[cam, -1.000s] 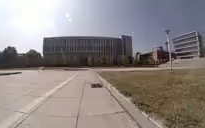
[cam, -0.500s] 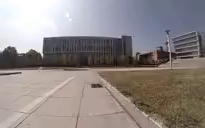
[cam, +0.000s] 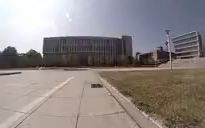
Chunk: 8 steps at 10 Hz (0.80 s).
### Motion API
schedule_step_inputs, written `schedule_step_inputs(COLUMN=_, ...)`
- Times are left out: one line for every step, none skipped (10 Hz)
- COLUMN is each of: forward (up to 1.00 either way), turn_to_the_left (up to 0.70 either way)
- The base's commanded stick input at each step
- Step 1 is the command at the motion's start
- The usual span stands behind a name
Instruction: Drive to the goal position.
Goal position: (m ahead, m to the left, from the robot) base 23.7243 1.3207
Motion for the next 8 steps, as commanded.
schedule_step_inputs(forward=0.04, turn_to_the_left=0.00)
schedule_step_inputs(forward=0.04, turn_to_the_left=0.00)
schedule_step_inputs(forward=0.04, turn_to_the_left=0.00)
schedule_step_inputs(forward=0.04, turn_to_the_left=0.00)
schedule_step_inputs(forward=0.04, turn_to_the_left=0.00)
schedule_step_inputs(forward=0.04, turn_to_the_left=0.00)
schedule_step_inputs(forward=0.04, turn_to_the_left=0.00)
schedule_step_inputs(forward=0.04, turn_to_the_left=0.00)
